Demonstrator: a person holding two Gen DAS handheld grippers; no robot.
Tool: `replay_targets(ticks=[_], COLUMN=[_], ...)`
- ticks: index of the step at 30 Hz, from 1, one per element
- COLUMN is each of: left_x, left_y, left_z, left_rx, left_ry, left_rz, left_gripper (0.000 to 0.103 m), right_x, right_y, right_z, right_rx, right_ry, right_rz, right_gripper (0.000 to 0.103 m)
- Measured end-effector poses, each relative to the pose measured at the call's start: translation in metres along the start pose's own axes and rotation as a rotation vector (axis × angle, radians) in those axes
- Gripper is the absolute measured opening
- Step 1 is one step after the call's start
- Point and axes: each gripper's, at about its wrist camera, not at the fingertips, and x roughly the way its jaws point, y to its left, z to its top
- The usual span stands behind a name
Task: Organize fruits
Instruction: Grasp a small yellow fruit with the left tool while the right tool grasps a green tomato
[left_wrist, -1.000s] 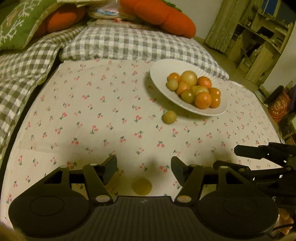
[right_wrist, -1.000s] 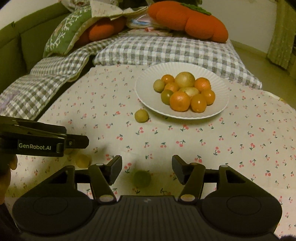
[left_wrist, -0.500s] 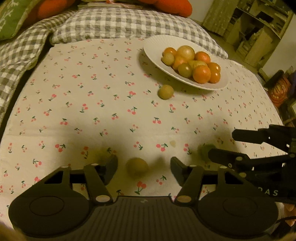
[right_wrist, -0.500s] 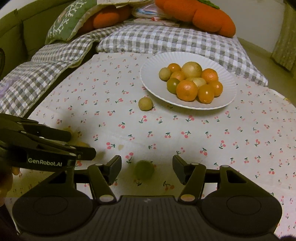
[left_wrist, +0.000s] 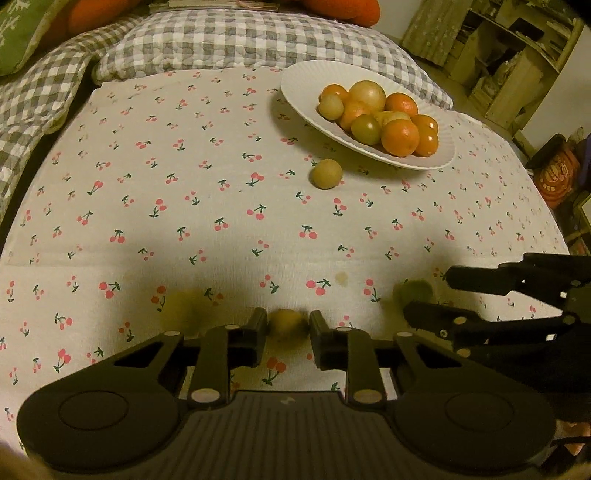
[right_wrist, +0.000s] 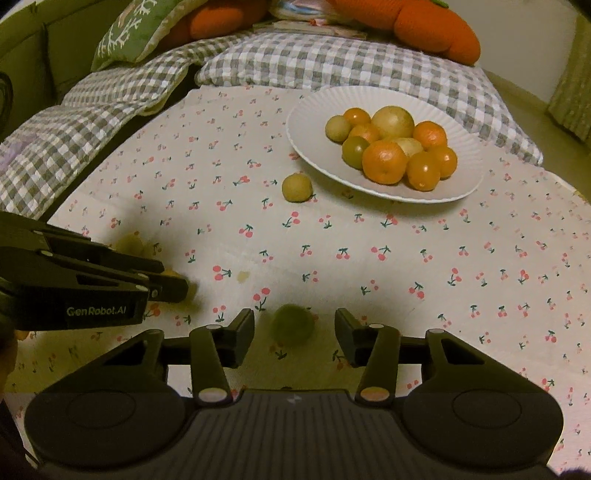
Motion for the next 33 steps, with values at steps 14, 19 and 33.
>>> replay_targets(ticks=[14,19,33], left_x=[0.008,0.007,0.0], left_y=[-0.001,-0.001,-0.005], left_z=[-0.001,-0.001,0.001], left_rx=[0.003,-0.002,0.019], left_ry=[0.037,0.033,-0.01], left_rz=[-0.026,-0.023,-0.005], left_gripper=[0.012,0.012,0.011], right_x=[0.009,0.006,-0.004], right_y=[0.007,0.008,0.005], right_z=[-0.002,-0.001,0.003], right_rx=[-0.027,-0.033,-0.015], right_ry=[0.011,-0.001,-0.07], right_rz=[-0.009,-0.008,0.001], right_gripper=[0.024,0.024,0.023])
